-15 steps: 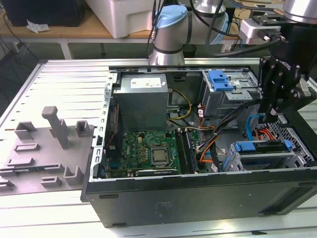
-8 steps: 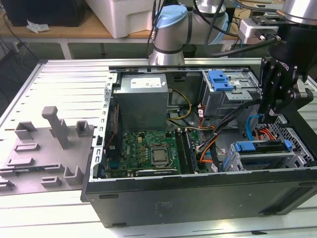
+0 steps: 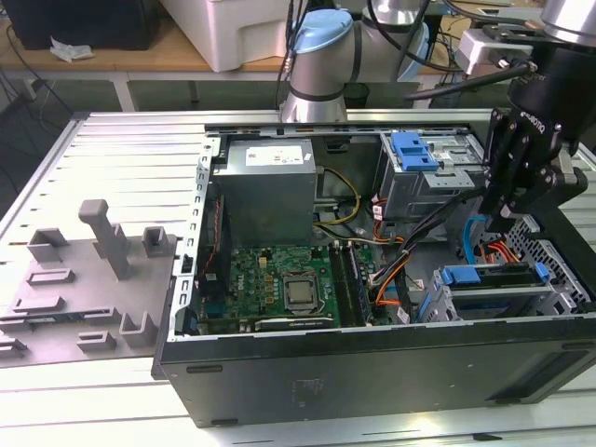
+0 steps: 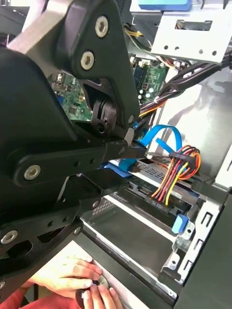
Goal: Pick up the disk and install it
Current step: 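Insert the second disk wire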
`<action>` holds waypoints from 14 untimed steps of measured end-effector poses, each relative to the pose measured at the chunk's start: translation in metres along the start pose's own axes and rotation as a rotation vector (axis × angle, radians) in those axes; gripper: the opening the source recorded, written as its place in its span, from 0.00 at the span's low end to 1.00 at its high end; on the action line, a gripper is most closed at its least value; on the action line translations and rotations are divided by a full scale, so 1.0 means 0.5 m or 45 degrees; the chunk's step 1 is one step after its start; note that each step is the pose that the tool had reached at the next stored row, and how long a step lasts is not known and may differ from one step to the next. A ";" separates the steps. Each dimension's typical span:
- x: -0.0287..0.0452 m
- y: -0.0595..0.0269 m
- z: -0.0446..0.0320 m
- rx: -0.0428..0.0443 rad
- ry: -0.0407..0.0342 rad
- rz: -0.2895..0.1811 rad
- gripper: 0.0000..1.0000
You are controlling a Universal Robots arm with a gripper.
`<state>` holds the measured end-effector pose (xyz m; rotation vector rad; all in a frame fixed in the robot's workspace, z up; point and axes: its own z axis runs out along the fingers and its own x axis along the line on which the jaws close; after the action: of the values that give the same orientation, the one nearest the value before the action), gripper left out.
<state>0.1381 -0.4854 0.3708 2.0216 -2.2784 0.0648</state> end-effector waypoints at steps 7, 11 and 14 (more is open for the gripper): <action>-0.005 0.001 0.001 0.010 0.0099 -0.093 0.36; -0.005 0.001 0.001 0.010 0.0109 -0.077 0.36; -0.005 0.001 0.001 0.005 0.0091 -0.033 0.36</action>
<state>0.1377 -0.4827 0.3700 2.0491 -2.2490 0.0747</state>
